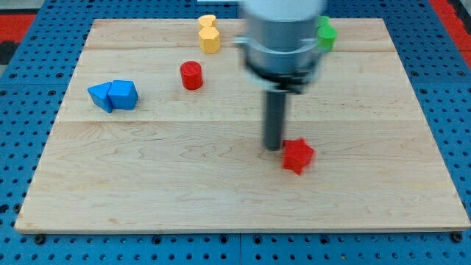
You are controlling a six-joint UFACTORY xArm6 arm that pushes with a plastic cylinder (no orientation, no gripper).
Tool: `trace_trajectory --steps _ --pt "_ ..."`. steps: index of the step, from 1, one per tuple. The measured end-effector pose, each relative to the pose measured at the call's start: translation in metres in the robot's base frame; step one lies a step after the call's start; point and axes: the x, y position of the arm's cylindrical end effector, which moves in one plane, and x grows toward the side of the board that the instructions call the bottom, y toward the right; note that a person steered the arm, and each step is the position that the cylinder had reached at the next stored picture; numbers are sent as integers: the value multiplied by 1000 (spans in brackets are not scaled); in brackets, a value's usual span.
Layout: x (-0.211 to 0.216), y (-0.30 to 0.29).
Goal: Push red star towards bottom right
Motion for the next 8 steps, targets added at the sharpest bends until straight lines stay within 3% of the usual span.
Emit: trace_trajectory --steps 1,2,3,5,8 --pt "8 86" --pt "-31 10" --pt "-33 -10" --pt "16 18" --pt "29 51"
